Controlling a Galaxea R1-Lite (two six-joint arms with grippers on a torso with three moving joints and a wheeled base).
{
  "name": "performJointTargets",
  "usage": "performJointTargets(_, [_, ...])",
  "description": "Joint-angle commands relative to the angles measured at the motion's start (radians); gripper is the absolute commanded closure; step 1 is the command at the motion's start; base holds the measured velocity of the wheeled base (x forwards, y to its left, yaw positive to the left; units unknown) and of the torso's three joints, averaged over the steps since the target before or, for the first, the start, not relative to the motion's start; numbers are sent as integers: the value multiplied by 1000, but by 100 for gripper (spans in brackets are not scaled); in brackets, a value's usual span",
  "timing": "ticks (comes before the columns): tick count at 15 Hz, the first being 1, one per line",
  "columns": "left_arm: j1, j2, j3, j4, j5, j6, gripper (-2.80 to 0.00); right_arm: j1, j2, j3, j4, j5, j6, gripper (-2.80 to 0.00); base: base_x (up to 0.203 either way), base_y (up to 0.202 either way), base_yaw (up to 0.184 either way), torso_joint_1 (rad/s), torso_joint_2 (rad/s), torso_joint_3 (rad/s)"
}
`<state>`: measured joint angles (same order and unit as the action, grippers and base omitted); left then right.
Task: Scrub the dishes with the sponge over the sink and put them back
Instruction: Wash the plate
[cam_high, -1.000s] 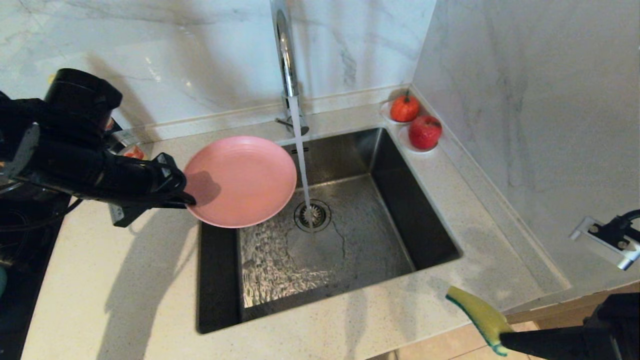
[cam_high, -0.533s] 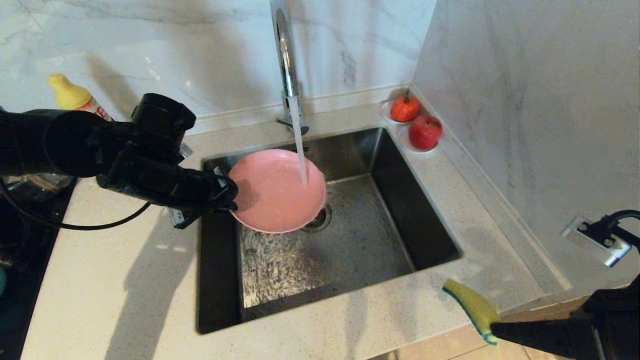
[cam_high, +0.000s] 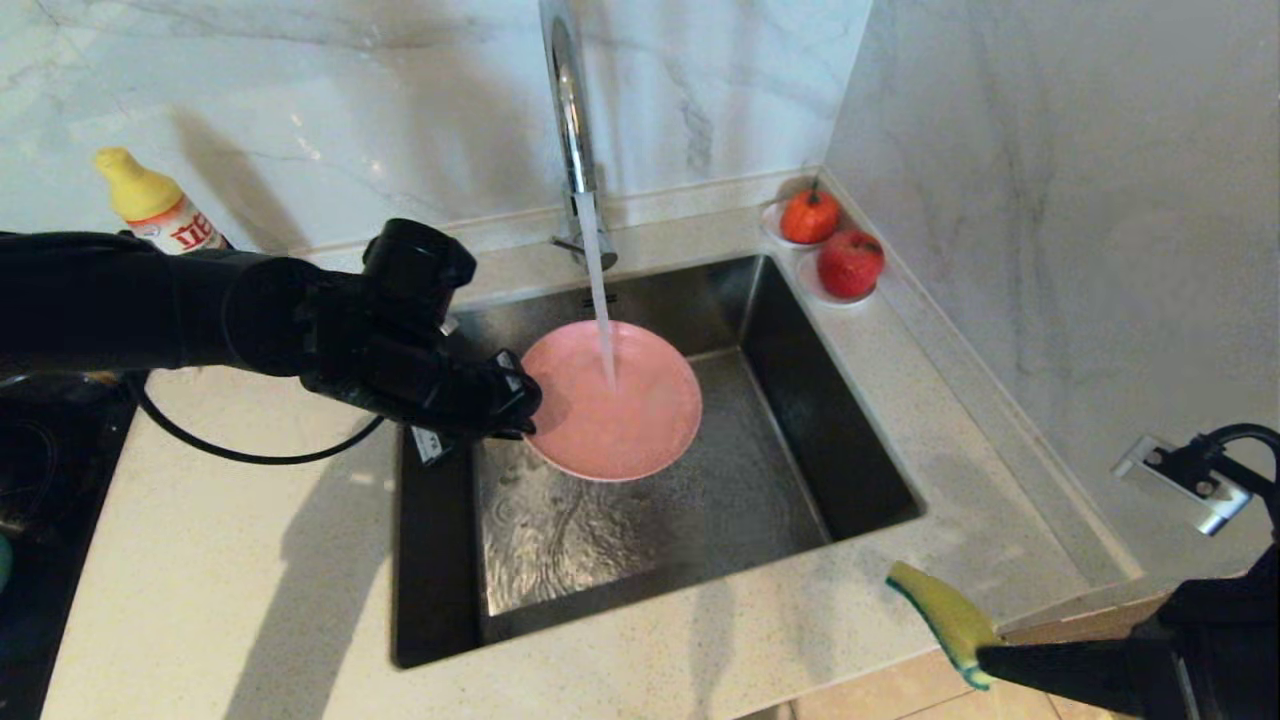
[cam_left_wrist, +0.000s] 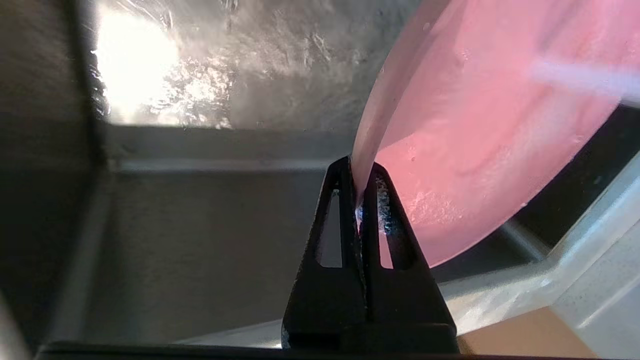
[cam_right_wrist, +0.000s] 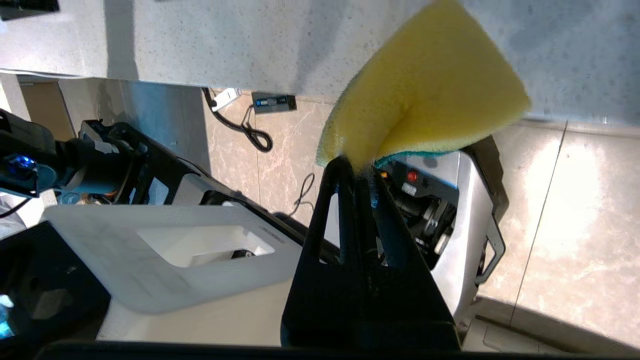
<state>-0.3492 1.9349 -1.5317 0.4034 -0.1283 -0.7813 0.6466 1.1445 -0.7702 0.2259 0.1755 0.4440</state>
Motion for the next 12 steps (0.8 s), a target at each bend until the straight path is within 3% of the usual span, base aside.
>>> performJointTargets(1, [-33,19,10,9,2,1,0,1,6,-6,1,2,2,0,0,0,0,0,0,0])
performJointTargets(6, [-71,9,86,15,26,6,0,1,-13,-5,-4,4,5,0,0,0,0,0,0,0])
performJointTargets(8, [-64,-30,121,11,155,6,0,1,-23,1,-1,4,7,0,0,0,0,0,0,0])
performJointTargets(10, [-29,-78,149,6,325,7,0,2,-25,8,0,5,7,0,0,0,0,0,0,0])
performJointTargets(12, [11,-141,161,6,366,16,0,1,-28,6,3,3,10,0,0,0,0,0,0,0])
